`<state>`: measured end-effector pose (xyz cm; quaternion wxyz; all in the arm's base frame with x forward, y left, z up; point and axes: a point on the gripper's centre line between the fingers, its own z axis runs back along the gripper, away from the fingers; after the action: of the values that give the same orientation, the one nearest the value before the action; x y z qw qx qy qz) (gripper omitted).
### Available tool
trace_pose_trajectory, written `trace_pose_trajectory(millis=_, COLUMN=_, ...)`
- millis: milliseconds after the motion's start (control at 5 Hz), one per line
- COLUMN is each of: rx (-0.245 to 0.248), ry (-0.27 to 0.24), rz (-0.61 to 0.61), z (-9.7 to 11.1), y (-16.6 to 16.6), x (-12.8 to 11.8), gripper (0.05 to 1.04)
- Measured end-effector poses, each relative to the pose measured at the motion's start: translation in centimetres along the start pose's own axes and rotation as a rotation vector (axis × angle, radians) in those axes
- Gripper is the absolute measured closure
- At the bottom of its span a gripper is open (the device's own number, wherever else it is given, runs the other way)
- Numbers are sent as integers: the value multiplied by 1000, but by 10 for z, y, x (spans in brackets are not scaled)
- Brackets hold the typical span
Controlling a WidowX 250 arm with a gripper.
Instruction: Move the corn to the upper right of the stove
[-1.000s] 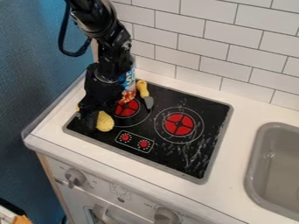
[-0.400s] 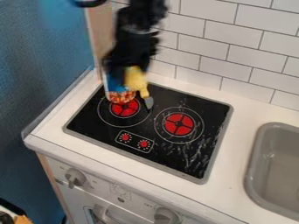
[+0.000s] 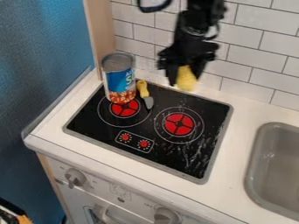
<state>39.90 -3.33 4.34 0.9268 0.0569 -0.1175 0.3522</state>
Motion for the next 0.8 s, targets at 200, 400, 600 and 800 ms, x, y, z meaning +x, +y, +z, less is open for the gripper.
trace_pose_trajectory(millis=200, rx=-13, ry=34, rz=-82, z=-18, y=-19, x=-4, gripper=450)
trace_pose_trajectory(millis=400, rx=26, ry=35, rz=-137, z=-42, y=-30, x=-14, gripper=450)
trace_pose_trajectory(millis=600, rx=34, ry=70, rz=-199, z=-61, y=-37, x=-24, gripper=450)
trace_pose_trajectory(millis=800, rx=23, ry=68, rz=-210, z=-64, y=-39, x=-24, gripper=450)
